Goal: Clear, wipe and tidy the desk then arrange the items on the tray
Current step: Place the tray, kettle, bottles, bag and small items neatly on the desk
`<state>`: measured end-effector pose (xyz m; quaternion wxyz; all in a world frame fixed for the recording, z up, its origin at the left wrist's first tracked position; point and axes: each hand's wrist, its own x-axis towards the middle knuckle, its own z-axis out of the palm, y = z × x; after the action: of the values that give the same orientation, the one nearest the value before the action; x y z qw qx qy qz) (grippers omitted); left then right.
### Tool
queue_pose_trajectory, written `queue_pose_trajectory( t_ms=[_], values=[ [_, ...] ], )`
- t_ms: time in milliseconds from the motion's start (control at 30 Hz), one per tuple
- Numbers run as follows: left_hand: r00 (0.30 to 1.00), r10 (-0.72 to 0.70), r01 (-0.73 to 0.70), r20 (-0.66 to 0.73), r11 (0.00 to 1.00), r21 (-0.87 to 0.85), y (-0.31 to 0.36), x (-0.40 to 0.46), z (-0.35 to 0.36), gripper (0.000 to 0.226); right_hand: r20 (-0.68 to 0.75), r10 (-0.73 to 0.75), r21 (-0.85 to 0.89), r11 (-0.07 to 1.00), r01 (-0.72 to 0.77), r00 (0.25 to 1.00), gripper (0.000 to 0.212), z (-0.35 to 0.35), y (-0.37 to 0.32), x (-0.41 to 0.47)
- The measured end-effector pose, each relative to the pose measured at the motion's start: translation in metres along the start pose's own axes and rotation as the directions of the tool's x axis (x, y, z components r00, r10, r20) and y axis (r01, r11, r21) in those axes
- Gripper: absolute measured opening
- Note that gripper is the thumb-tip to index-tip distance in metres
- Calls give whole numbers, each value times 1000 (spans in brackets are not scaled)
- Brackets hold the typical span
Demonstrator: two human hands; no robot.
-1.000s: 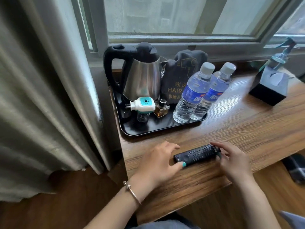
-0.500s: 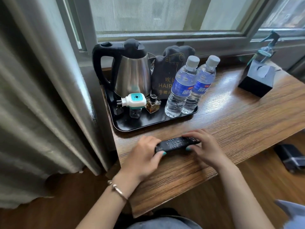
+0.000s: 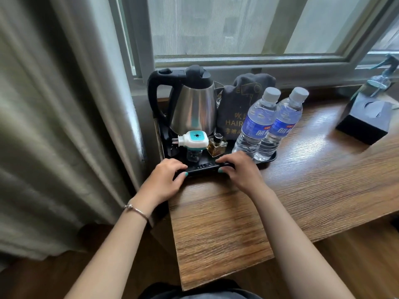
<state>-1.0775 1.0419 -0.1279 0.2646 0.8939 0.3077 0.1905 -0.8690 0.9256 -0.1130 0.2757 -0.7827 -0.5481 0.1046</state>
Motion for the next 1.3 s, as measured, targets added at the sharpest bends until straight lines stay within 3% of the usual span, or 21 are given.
queue_pose_trajectory(
  t_ms=[167, 300, 433, 567, 733, 833, 900, 1033, 1133, 1300],
  values=[
    [996, 43, -23, -77, 967, 253, 13, -16, 16, 31, -5, -9, -74, 997, 9, 1000, 32, 16, 4, -9],
    [993, -76, 107, -94, 915, 390, 27, -32, 34, 55, -12, -79, -381, 922, 68, 997, 52, 32, 5, -27],
    [972, -219, 233, -83, 872, 430, 38, -29, 42, 75, 84, 62, -495, 869, -12, 995, 67, 43, 0, -37],
    [945, -327, 299, 0, 863, 408, 49, -22, 41, 86, 170, 158, -431, 900, -71, 973, 72, 34, -15, -36],
    [928, -193, 100, 317, 952, 289, 78, -31, 46, 82, 261, 325, -334, 914, -231, 909, 85, -7, -14, -74],
    [774, -200, 64, 601, 969, 240, 107, -20, 48, 80, 465, 508, -298, 861, -412, 726, 89, -43, 0, -105],
    [686, -169, 22, 708, 977, 212, 135, -8, 53, 79, 495, 578, -280, 813, -510, 649, 87, -68, 15, -121],
    [610, -48, -159, 791, 970, 182, 205, 16, 73, 77, 394, 616, -204, 783, -588, 683, 80, -118, 54, -149],
    [568, -41, -219, 822, 955, 199, 260, 39, 97, 74, 340, 638, -115, 757, -643, 691, 79, -157, 99, -169],
    [604, 9, -232, 797, 959, 165, 349, 81, 145, 70, 281, 682, -136, 725, -675, 676, 78, -235, 188, -197]
  ],
)
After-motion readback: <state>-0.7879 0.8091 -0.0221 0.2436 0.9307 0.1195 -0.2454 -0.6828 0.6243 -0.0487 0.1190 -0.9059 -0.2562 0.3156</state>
